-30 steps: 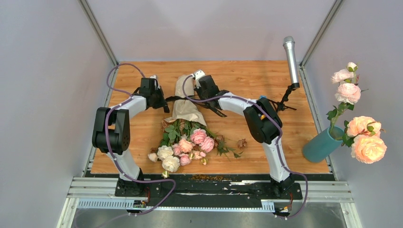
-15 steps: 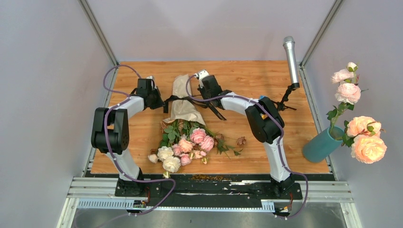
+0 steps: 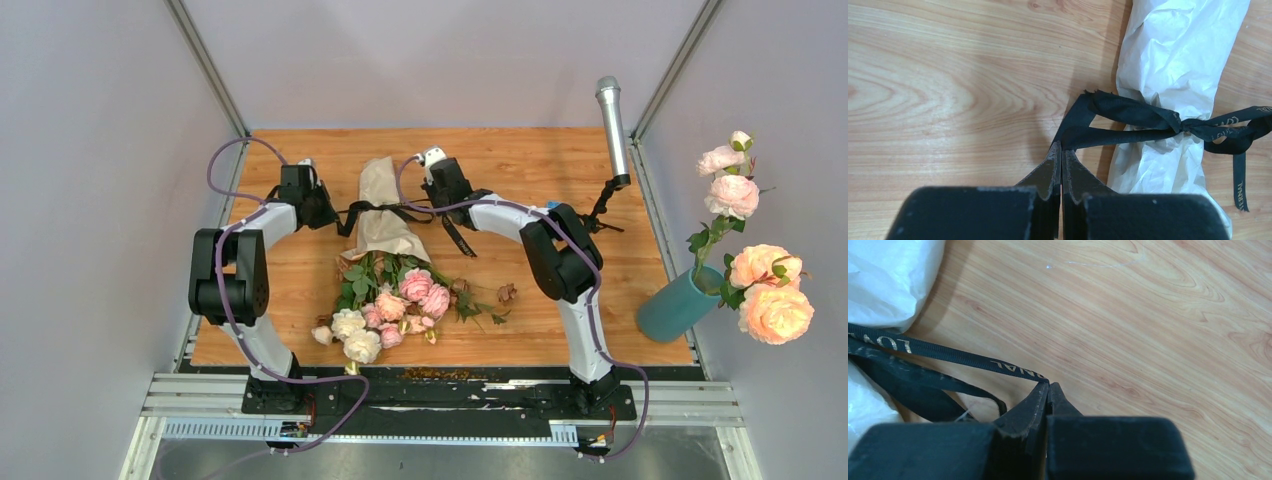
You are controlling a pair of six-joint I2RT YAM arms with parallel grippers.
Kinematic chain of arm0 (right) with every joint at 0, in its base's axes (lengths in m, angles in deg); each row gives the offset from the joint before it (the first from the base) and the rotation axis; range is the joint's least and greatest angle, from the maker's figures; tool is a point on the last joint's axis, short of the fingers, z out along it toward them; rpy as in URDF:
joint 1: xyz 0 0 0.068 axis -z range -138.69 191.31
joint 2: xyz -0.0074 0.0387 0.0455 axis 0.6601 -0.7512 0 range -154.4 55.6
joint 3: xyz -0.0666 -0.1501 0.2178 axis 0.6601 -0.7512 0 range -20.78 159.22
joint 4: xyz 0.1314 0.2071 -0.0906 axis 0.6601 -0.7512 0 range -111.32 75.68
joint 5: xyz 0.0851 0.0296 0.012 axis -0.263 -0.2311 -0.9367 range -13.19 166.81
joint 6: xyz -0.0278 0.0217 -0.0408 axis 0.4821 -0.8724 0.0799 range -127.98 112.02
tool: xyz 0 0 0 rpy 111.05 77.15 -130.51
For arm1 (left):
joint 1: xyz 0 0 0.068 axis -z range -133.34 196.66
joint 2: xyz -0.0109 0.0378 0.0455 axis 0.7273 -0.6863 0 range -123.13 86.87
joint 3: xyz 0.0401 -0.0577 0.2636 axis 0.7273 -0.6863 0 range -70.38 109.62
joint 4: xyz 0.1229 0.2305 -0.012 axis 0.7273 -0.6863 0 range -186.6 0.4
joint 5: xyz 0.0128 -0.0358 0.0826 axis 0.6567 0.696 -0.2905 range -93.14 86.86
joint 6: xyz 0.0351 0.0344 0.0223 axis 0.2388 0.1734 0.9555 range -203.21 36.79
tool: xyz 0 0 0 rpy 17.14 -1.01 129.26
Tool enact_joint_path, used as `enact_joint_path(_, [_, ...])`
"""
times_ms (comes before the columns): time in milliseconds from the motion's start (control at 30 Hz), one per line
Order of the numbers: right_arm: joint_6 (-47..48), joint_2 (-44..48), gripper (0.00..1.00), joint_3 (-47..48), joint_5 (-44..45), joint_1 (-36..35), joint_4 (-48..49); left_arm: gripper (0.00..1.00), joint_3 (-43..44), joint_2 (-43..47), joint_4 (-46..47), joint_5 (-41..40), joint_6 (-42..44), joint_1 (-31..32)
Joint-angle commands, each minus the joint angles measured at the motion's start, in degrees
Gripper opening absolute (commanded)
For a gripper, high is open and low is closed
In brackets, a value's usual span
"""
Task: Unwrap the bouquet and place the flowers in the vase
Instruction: Untie the ribbon from the wrapping paper.
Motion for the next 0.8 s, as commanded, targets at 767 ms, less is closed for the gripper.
enact_joint_path(767, [-1.90,4.36,0.00,-2.66,4.02,3.92,0.29,0.00,-2.27,7.79,-0.73,-1.28,-1.19,-10.36])
